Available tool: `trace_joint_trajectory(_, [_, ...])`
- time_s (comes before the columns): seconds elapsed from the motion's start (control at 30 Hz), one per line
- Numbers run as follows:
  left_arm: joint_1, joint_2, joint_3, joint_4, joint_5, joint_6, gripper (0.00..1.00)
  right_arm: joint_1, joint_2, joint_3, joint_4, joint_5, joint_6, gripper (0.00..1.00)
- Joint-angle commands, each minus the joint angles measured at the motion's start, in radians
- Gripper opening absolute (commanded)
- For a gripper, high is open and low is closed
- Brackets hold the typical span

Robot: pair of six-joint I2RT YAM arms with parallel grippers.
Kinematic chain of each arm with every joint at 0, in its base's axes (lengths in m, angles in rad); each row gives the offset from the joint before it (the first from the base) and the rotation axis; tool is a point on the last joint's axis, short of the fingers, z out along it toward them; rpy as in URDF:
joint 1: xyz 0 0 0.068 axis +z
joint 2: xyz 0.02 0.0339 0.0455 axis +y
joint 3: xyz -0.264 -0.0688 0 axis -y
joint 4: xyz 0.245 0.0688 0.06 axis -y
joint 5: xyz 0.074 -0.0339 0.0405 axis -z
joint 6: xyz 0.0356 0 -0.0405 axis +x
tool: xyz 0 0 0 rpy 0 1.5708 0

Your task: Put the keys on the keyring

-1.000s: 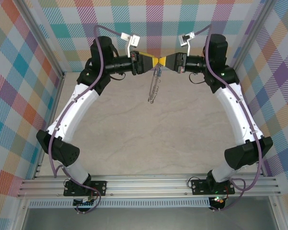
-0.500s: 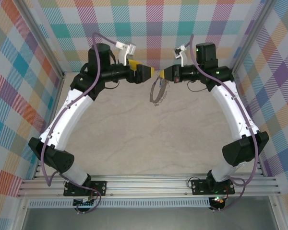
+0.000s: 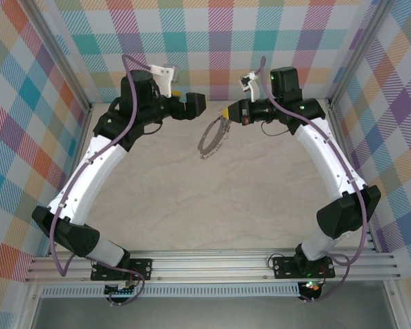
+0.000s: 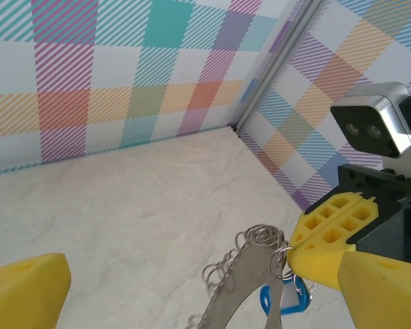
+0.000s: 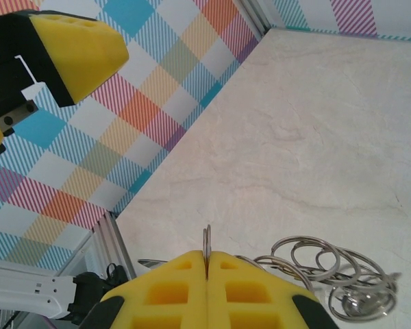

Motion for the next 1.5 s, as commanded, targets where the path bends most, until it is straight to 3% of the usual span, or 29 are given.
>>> trace_joint_trajectory(0.0, [-0.003, 0.017, 0.041, -0.039, -0.028, 0.032, 1.0, 0.002, -0.025, 0.031, 0.004, -0.037, -0.059, 0.0])
trace_joint_trajectory(0.37, [-0.003, 0.066, 0.082, 0.033, -0.029, 0.161, 1.0, 0.001, 0.003, 0.086, -0.061, -0.011, -0.116, 0.0])
trace_joint_trajectory(0.7, [-0.002, 0.072, -0.003, 0.195, -0.035, 0.186, 1.0, 0.001, 0.039, 0.114, -0.069, -0.004, -0.103, 0.0])
trace_joint_trajectory(1.0, [-0.001, 0.095, -0.012, 0.192, -0.03, 0.113, 1.0, 0.001, 0.053, 0.127, -0.09, -0.007, -0.109, 0.0])
trace_joint_trajectory(1.47, [0.001, 0.053, 0.01, 0.069, 0.139, 0.235, 1.0, 0.0, 0.067, 0.181, -0.173, -0.067, -0.14, 0.0])
